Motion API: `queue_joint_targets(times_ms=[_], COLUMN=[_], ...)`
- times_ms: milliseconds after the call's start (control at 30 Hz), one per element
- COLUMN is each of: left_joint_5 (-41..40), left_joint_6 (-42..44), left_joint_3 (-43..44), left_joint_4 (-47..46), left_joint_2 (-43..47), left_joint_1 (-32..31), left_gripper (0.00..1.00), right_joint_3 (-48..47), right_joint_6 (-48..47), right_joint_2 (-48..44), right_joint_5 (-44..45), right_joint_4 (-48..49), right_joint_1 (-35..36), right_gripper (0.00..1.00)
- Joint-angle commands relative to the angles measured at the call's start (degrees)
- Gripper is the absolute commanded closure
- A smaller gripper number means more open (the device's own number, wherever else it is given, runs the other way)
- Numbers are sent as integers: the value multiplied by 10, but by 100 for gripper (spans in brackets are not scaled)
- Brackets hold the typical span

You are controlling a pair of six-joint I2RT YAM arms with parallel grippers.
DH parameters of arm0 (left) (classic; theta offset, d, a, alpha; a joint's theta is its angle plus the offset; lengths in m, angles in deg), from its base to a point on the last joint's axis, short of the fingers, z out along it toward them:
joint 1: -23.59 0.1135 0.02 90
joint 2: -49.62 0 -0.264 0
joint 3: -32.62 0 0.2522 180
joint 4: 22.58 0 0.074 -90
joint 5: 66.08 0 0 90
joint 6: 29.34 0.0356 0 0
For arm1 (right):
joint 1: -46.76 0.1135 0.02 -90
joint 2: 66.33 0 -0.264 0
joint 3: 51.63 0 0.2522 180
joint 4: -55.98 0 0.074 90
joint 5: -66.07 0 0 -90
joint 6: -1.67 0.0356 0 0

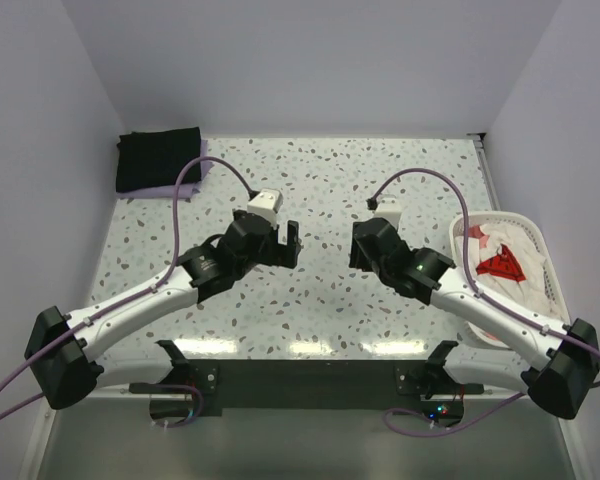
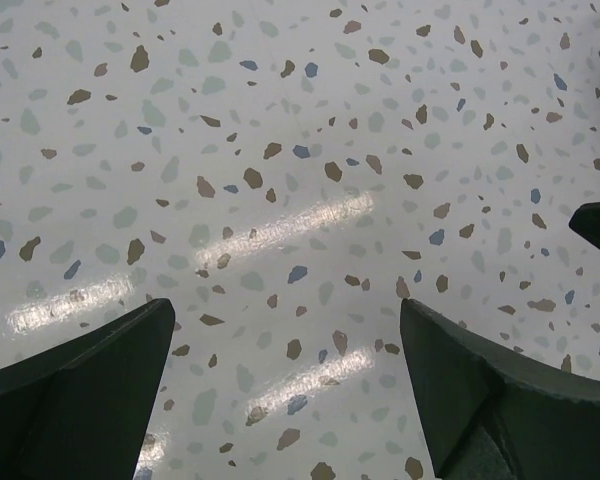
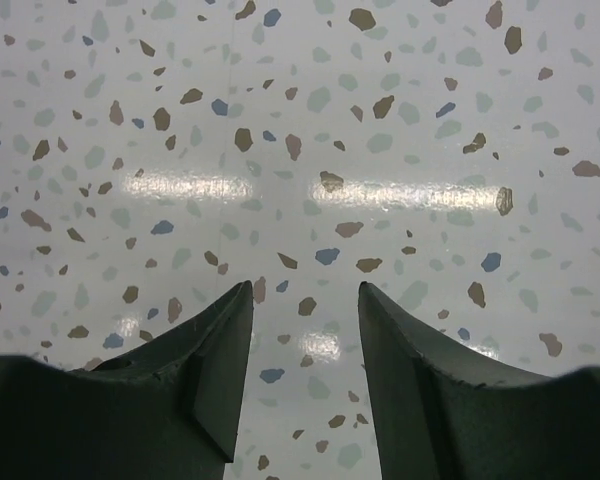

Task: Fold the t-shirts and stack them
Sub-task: Grab the tshirt from the pile

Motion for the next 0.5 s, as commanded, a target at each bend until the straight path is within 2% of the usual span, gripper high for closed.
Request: queue_joint_targets(times_ms=[0,167,300,433,467], left_joint_5=[17,43,66,94,101], left_joint_6=[15,31,42,57,59], left_joint_3=[31,39,34,36,36], left_joint_4=[7,26,34,42,44], left_joint_2=[14,24,31,28,29], left_joint_1=[1,1,1,1,1], left_gripper=[0,0,0,0,0], right_joint_3=[-11,-40,-58,-93,-102], right_joint_6=[14,21,12,-24,-29], right_joint_2=[-14,1,29,55,59], right_joint_5=[33,48,92,37,31], right_joint_4=[-13,-68,-78,-69,-68], right_joint_1=[0,0,-20,-149,-210], right_gripper=[50,39,26,26,26])
